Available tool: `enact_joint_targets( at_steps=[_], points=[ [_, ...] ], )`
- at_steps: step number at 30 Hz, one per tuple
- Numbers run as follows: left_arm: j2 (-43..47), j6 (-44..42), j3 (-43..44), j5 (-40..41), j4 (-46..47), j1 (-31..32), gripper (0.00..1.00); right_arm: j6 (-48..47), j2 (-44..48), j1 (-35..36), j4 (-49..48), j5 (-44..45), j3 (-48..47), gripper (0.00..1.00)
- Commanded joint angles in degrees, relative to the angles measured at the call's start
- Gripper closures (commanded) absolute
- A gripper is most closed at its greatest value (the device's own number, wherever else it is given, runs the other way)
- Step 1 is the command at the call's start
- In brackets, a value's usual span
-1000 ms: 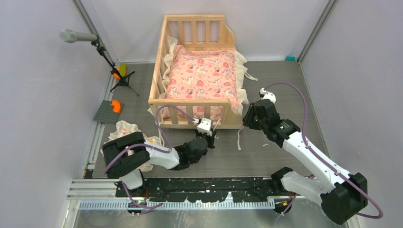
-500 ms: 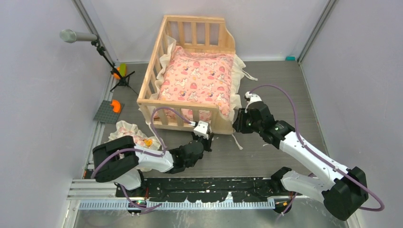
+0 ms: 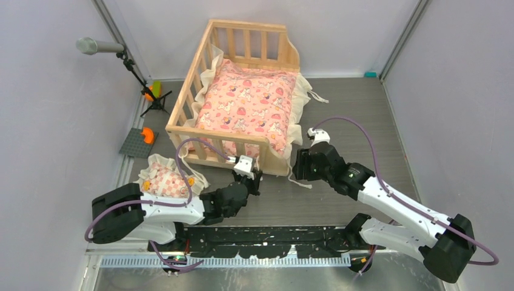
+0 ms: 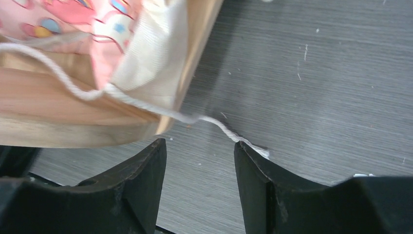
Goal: Set up the pet bed
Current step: Adjust the bed frame at the center of the board, then cross the ropes on the bed frame.
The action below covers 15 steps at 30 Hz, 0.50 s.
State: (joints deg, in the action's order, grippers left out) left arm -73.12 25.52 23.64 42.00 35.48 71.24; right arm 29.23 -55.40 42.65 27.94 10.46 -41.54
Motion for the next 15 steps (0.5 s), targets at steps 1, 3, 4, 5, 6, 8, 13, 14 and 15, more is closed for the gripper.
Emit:
enact_joint_targets(
  at_steps=[1,3,4,5,6,8,13,14,15],
  points=[
    [2.47,1.27,-0.72,1.64,-3.59,0.34,1.00,-2.13,0.11,0.02,-4.05,-0.44,4.24,0.41],
    [2.69,1.22,-0.62,1.46,-4.20,0.30,1.00,-5.12,-0.51,-0.17,-8.66,-5.06,6.50,0.38],
    [2.72,1.15,-0.61,1.35,-4.30,0.30,1.00,-6.06,-0.77,-0.14,-10.84,-6.53,7.52,0.37],
    [2.77,1.07,-0.59,1.28,-4.35,0.30,1.00,-7.19,-0.92,-0.20,-12.44,-7.08,8.32,0.37],
    [2.82,1.10,-0.56,1.19,-4.43,0.30,1.00,-8.78,-0.89,-0.27,-14.46,-7.61,9.25,0.37],
    [3.02,1.10,-0.61,1.15,-4.57,0.30,1.00,-11.84,-0.20,-0.29,-19.77,-9.55,12.43,0.38],
    [3.23,0.56,-0.37,1.16,-4.90,0.30,1.00,-15.83,-0.35,-0.85,-26.36,-8.19,14.29,0.41],
    [3.25,0.38,-0.28,1.17,-4.92,0.32,1.00,-16.25,-1.03,-1.01,-27.04,-7.95,14.23,0.43],
    [3.21,0.32,-0.20,1.17,-4.92,0.30,1.00,-16.80,-2.22,-1.39,-27.53,-8.40,14.16,0.45]
  ],
)
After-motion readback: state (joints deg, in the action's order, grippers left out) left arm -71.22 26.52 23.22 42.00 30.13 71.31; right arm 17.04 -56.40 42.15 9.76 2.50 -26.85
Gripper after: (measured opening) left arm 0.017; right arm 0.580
